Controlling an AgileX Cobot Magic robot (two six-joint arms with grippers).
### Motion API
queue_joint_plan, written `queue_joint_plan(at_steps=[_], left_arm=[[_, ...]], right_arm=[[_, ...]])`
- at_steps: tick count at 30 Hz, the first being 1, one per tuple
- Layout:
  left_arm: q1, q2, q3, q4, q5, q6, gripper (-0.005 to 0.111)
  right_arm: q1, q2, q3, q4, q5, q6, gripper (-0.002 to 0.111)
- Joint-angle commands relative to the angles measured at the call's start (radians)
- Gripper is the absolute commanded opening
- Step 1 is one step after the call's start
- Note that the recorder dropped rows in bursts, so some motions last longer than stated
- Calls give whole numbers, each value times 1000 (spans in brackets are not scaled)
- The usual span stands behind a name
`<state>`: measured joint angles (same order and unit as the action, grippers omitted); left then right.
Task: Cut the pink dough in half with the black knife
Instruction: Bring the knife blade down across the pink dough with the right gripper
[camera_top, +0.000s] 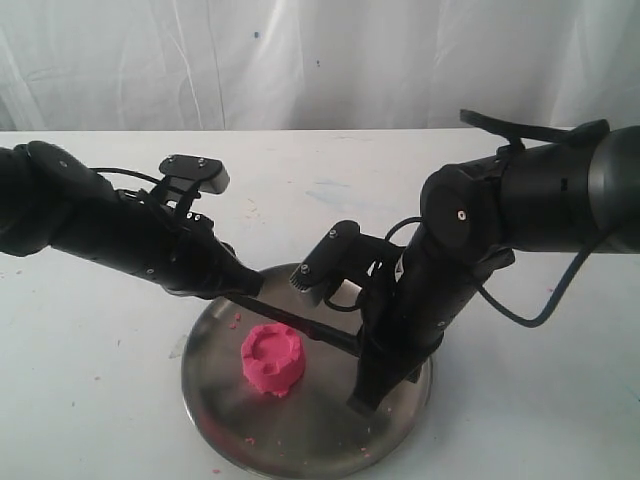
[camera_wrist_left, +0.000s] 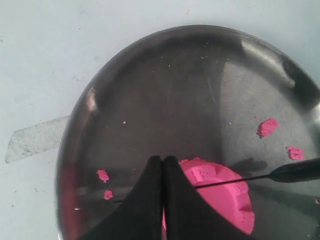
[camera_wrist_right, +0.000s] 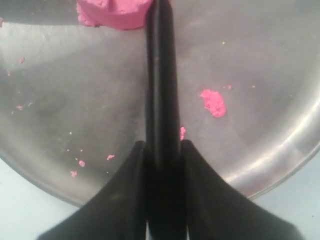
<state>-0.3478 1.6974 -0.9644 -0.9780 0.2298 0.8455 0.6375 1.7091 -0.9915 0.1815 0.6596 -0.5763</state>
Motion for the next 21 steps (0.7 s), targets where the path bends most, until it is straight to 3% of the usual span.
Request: queue_joint_plan(at_steps=[1, 6, 11, 21], left_arm=[[-4, -33, -14, -8, 27, 4, 0], [-4, -39, -15, -12, 51, -1, 0], [-4, -41, -15, -17, 77, -4, 0], [-4, -39, -13, 48, 125, -4, 0]], right_arm=[[1, -2, 4, 4, 0, 4, 0], [10, -18, 4, 96, 81, 0, 0], [23, -50, 5, 14, 90, 63, 0], [23, -13, 5, 34, 81, 89, 0]])
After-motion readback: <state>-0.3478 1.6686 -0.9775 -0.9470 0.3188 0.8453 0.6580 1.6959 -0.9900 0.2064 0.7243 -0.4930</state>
